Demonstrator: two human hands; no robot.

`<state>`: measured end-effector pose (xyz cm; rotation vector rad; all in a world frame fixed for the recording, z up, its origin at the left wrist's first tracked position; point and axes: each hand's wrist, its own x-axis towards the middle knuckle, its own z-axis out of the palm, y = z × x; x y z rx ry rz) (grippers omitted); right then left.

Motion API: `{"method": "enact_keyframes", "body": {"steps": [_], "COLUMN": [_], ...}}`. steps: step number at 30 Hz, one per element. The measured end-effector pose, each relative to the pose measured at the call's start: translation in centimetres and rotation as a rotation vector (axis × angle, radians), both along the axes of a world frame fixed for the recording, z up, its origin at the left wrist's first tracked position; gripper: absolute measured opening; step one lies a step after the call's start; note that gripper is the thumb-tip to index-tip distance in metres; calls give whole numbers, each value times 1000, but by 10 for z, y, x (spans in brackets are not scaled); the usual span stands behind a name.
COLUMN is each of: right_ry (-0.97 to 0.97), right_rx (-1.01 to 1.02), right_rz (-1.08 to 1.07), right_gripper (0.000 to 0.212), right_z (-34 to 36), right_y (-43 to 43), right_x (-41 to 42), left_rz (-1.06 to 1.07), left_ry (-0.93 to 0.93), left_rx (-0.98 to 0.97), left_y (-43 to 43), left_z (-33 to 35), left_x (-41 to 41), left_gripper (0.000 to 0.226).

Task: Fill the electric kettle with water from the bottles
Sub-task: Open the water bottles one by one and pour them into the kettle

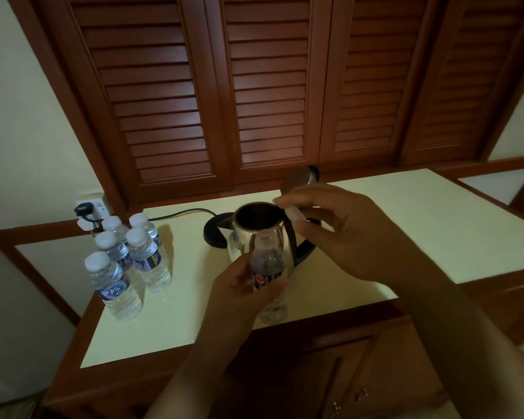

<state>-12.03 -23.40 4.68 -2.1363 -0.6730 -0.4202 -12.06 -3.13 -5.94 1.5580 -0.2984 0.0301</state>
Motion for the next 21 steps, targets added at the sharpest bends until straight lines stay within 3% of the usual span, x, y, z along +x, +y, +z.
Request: {"method": "enact_keyframes", "body": {"steps": [5, 10, 15, 18, 21], "right_ry": [127, 299, 290, 310, 333], "right_rx": [244, 307, 4, -144, -161], "right_rz": [-295, -499, -516, -513, -519], "right_gripper": [23, 8, 6, 16, 17], "right_z": [-76, -134, -165, -175, -185], "right_y": [-12, -15, -11, -13, -19], "right_x": [-5, 0, 16, 26, 30], "left_rz": [26, 83, 97, 108, 115], "left_ry": [74, 71, 87, 97, 99], "left_rx": [-91, -19, -6, -1, 23], "left_y": [0, 1, 1, 2, 4], "left_z": [-8, -16, -21, -23, -26], "left_x": [-5, -11, -17, -17, -17], "left_gripper": [20, 32, 35, 32, 34]}}
